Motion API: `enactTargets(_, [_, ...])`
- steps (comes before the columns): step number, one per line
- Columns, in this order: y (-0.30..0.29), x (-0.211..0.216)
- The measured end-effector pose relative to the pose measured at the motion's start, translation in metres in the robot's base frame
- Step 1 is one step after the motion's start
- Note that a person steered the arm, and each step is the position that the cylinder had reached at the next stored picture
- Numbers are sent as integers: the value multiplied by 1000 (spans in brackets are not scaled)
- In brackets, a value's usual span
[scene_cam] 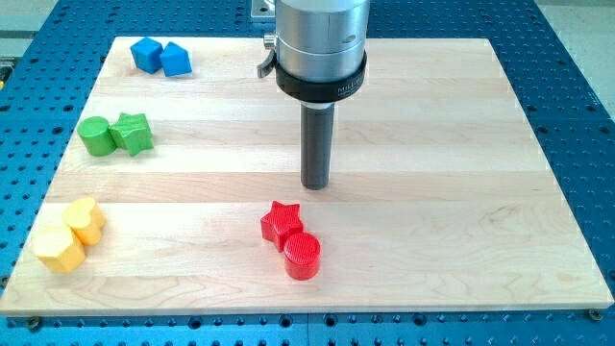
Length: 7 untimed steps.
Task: Move the triangle to the top of the green circle
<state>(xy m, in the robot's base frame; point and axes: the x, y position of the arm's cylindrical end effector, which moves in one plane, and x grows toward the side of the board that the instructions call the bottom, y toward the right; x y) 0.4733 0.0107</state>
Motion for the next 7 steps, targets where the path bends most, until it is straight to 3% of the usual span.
enactTargets(4, [9, 1])
enactTargets(7, [-3, -31])
